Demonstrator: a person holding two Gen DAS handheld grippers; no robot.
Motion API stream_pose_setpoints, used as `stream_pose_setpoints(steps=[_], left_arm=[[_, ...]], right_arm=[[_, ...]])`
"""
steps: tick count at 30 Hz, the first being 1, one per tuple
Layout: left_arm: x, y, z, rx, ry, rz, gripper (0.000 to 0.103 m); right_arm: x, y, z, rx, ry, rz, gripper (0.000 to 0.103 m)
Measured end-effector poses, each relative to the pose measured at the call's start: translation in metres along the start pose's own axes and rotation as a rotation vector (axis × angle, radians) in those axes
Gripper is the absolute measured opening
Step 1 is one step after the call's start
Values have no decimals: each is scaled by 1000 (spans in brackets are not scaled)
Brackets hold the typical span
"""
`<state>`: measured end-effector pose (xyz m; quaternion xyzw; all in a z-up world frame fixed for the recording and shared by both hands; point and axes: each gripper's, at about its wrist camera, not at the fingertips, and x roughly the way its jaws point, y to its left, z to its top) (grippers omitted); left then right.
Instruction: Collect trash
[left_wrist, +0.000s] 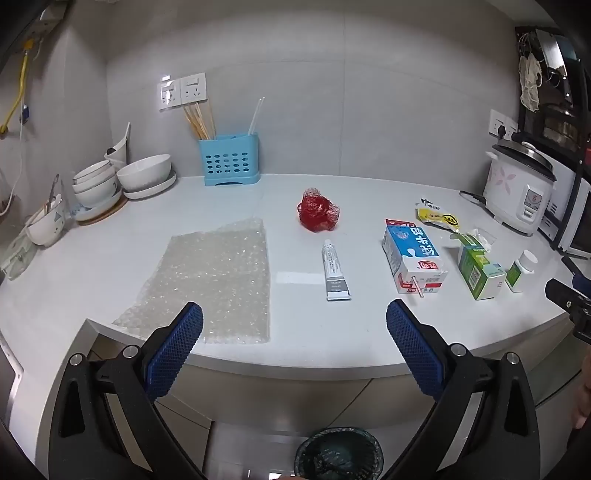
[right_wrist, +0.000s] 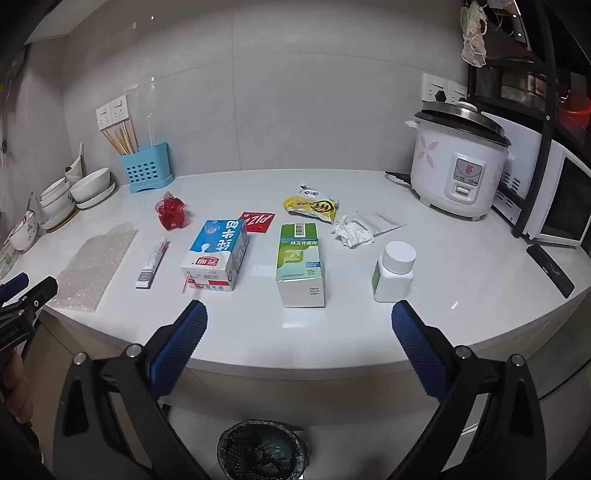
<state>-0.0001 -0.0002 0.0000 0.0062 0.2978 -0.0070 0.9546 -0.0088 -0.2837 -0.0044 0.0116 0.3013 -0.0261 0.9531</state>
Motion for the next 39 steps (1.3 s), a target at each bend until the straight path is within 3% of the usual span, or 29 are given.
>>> stream_pose_setpoints(steps=[39], left_arm=[[-6, -4, 4, -7, -5, 13, 97]], right_arm=[[-2, 0, 3, 5, 2, -4, 96]])
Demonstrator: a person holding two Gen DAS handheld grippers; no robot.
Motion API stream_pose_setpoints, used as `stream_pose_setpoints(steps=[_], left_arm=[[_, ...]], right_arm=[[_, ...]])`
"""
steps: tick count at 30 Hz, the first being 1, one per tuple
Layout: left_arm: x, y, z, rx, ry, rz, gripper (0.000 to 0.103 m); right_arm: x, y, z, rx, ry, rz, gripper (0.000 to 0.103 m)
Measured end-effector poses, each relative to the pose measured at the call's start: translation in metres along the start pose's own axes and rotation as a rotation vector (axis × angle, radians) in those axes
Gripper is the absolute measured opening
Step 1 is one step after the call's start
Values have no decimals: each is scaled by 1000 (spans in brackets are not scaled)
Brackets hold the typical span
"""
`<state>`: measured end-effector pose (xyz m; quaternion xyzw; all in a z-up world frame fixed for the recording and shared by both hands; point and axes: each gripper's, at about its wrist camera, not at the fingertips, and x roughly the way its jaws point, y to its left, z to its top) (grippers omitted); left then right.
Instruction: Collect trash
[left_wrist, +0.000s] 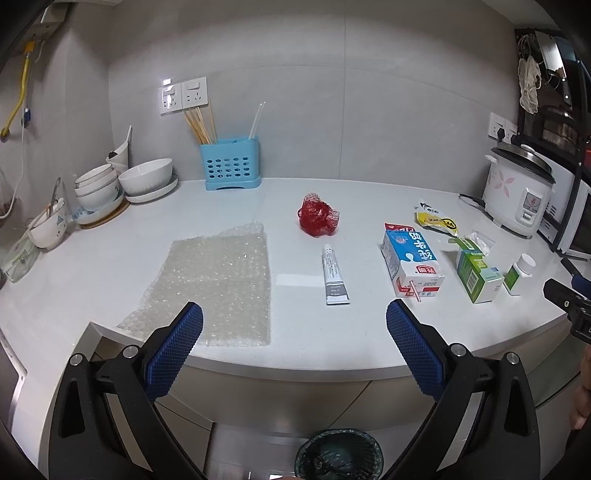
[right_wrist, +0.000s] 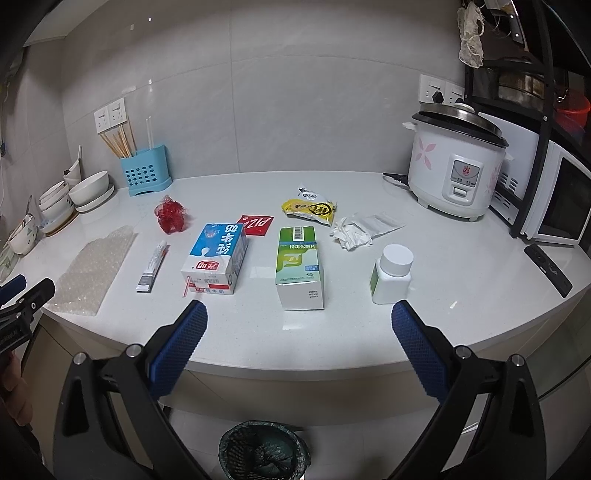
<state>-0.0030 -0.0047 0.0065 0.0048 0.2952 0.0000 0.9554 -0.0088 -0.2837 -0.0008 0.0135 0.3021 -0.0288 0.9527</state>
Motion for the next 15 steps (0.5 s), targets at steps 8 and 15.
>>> stream_pose_setpoints(steps=[8, 15], left_arm=[[0, 0, 2, 1, 1, -1, 97], [0, 1, 2, 1, 1, -1, 97]], right_arm=[[-1, -1, 0, 1, -2, -1, 96], [0, 0, 1, 0, -1, 0, 96]])
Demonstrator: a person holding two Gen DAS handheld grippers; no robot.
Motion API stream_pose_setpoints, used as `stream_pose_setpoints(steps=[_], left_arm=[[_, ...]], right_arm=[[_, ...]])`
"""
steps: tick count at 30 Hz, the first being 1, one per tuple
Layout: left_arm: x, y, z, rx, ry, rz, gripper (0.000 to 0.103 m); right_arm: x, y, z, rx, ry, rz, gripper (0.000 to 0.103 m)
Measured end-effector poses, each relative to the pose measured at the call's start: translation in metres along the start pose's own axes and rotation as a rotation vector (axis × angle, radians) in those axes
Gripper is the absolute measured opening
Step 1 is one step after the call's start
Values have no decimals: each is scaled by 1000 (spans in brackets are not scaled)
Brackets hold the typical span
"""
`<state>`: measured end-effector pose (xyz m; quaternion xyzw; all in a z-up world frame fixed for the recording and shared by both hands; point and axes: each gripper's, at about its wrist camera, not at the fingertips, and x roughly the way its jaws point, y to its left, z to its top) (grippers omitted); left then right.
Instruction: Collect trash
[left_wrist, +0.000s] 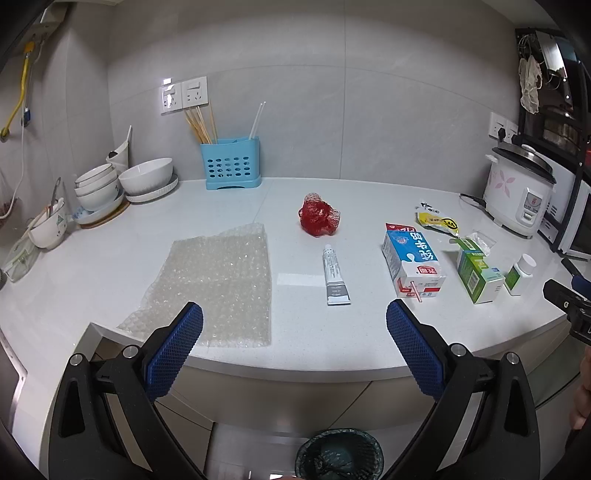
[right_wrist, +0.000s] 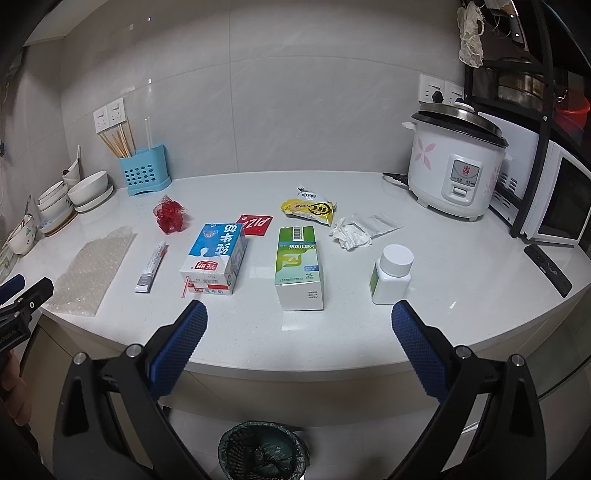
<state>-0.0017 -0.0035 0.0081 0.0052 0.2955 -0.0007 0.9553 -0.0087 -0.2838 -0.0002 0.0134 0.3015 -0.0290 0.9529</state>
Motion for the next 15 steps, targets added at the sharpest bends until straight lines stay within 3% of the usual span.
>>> stream_pose_setpoints(steps=[15], left_arm=[[3, 1, -1, 0, 3, 1, 97]], right_arm=[[1, 1, 0, 0, 4, -3, 96]])
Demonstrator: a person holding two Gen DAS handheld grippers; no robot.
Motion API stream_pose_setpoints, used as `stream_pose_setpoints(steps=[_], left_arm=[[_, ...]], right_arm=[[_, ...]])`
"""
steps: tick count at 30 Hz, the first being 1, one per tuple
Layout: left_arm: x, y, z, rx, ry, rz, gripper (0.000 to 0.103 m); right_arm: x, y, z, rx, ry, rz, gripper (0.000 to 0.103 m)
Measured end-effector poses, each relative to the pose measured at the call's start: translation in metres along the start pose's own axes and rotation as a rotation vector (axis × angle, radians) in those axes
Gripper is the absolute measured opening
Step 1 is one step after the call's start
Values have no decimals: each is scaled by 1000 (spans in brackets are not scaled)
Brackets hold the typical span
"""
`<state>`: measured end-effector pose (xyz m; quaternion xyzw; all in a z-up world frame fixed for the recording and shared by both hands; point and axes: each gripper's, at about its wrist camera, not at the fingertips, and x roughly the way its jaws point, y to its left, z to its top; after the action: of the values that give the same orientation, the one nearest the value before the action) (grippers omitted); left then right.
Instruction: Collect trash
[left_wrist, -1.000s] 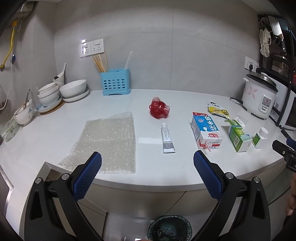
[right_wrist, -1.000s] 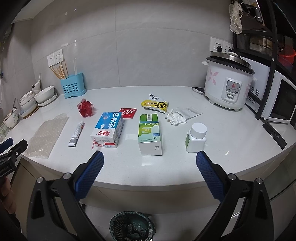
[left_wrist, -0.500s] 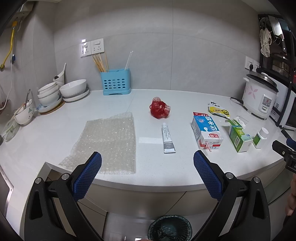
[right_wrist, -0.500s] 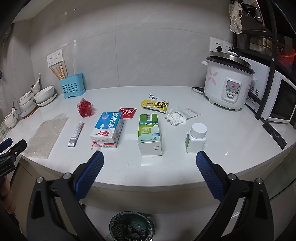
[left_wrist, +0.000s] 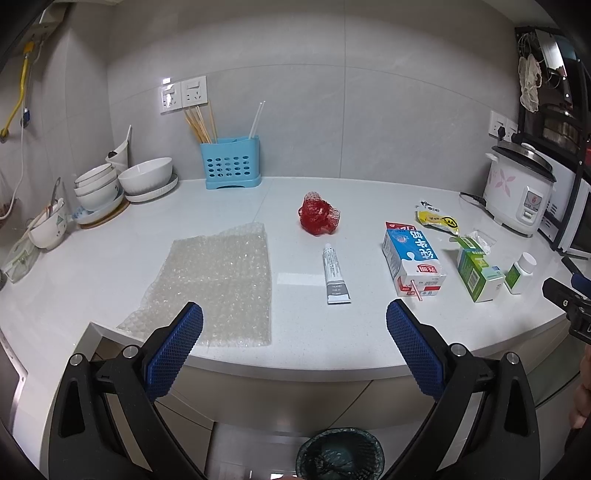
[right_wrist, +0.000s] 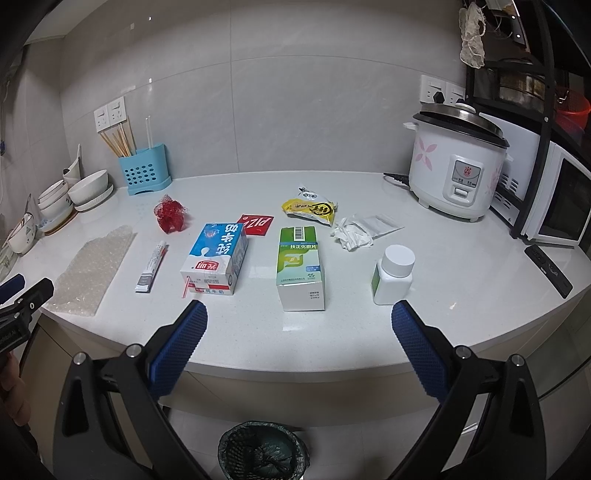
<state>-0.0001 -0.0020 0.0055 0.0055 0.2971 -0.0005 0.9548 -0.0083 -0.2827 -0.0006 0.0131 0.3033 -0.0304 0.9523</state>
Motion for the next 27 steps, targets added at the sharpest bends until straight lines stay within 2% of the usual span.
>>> stream_pose_setpoints(steps=[27], left_arm=[[-5, -1, -1, -5, 2, -3, 97]], right_arm=[[-1, 0, 0, 0, -2, -1, 96]])
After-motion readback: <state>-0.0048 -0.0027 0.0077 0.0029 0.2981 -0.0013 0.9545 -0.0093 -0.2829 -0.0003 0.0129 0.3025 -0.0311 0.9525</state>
